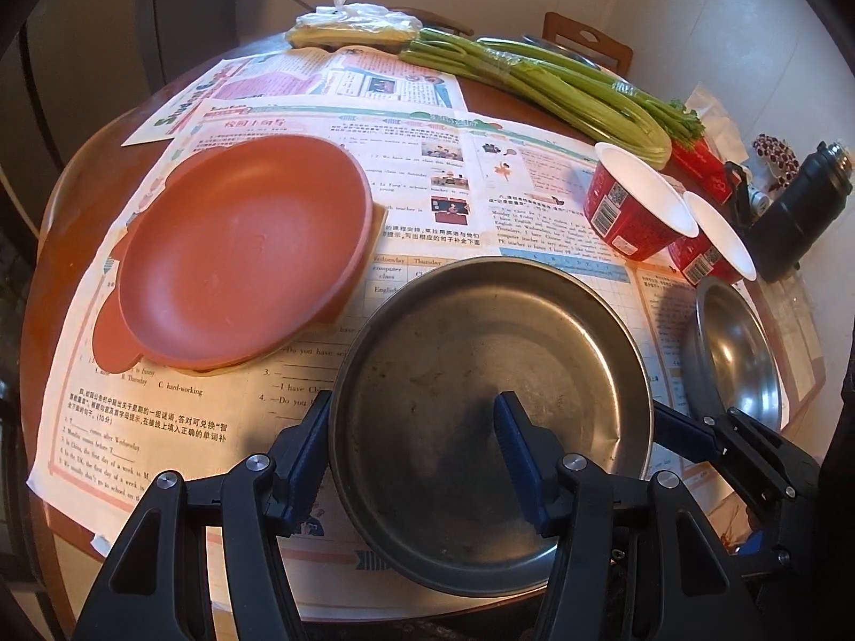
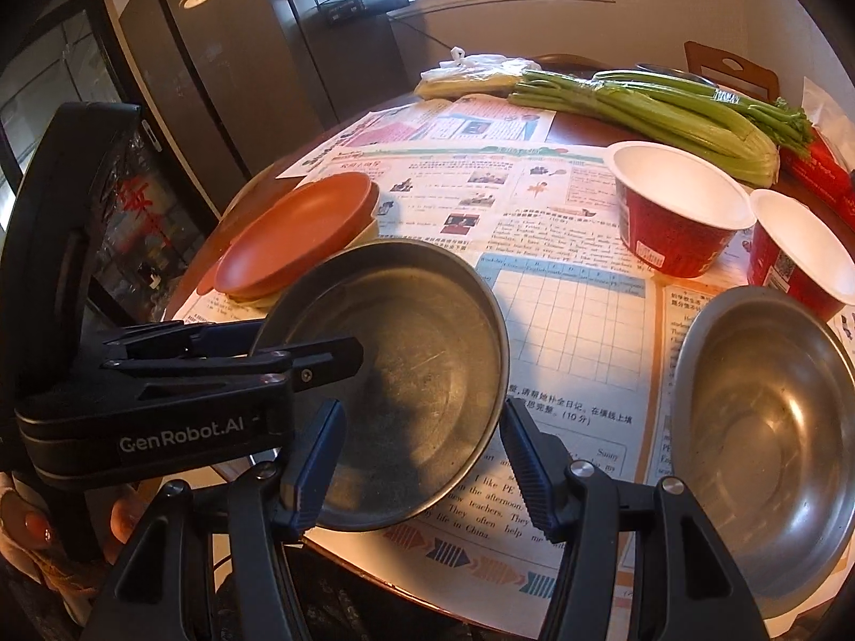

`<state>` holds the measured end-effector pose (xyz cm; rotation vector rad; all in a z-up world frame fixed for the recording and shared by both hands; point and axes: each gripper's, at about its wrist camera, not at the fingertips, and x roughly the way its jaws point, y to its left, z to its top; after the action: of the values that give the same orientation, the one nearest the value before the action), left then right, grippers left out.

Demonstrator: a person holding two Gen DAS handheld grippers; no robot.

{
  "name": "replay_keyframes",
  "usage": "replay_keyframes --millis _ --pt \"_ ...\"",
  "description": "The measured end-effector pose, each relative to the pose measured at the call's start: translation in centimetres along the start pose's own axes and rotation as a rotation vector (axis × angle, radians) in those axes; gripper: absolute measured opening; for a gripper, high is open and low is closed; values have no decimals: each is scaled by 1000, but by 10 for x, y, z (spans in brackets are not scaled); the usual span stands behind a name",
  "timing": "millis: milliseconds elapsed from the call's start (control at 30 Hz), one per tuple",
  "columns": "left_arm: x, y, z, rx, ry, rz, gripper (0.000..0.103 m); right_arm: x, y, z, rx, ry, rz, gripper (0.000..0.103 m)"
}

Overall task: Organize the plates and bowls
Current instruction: 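Carry the silver pan with the left tool over the orange plate stack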

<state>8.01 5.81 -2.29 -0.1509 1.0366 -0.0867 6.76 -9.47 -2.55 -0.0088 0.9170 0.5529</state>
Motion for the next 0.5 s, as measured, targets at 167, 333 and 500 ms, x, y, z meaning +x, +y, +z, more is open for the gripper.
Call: replay_keyframes --millis 167,333,500 --pt "2 3 -1 0 -10 -3 60 3 3 -3 -11 10 -4 60" --pt "5 4 -5 4 -16 -16 60 5 5 -5 -24 18 -18 60" --pt "4 3 -9 41 -50 3 60 7 6 -7 -32 18 -33 59"
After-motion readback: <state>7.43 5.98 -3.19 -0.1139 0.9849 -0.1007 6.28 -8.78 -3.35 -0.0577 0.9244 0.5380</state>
